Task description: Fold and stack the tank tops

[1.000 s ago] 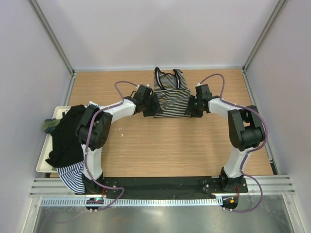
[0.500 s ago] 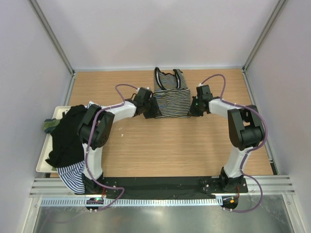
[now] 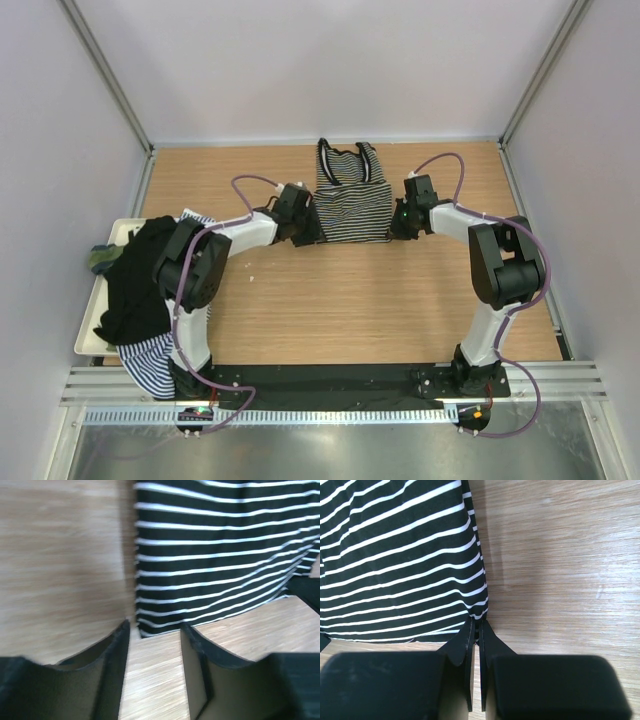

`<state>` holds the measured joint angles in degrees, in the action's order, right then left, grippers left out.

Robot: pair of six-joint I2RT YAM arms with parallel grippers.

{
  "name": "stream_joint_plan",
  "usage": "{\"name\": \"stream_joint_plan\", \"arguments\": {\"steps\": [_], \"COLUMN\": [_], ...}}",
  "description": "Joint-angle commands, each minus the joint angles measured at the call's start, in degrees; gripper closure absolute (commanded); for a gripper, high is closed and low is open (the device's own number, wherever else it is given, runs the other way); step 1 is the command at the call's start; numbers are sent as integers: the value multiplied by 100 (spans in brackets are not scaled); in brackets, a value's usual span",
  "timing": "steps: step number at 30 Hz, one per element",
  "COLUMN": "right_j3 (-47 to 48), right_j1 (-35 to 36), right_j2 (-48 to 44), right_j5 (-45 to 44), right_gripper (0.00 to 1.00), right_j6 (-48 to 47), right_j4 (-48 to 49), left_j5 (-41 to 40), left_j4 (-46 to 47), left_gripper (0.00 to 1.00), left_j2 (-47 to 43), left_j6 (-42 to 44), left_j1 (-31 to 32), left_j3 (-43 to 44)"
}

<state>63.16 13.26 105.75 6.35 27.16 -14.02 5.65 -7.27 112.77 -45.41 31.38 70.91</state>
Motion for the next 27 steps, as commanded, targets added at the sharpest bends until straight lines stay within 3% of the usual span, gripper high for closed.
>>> {"name": "stream_joint_plan", "arguments": {"steps": [1, 4, 6, 9, 15, 23, 27], "right_j3": [-75, -58, -58, -67, -49, -67, -93], "right_j1": [-16, -7, -16, -25, -16, -16, -16], "right_j2": [-20, -29, -20, -11, -37, -72, -116], "right_j5": [-178, -187, -169, -134, -90, -90, -37], "right_gripper": [96, 96, 96, 96, 96, 98, 99], "right_j6": [-9, 9, 9, 9, 0, 9, 35], "right_j4": [-74, -83, -83, -74, -83, -127, -206], "left_j5": [-512, -486, -451, -302, -29, 111, 121], "left_j4": [-530, -609, -618, -548, -381, -363, -415], "left_gripper": [60, 67, 65, 55, 56, 77, 100], "left_j2": [-299, -282, -230, -89, 69, 271, 246], "left_j6": [128, 146, 137, 94, 14, 85, 146], "left_j1": [-44, -44, -44, -44, -18, 62, 88], "left_j3": [-236, -149, -113, -17, 98, 256, 212]}}
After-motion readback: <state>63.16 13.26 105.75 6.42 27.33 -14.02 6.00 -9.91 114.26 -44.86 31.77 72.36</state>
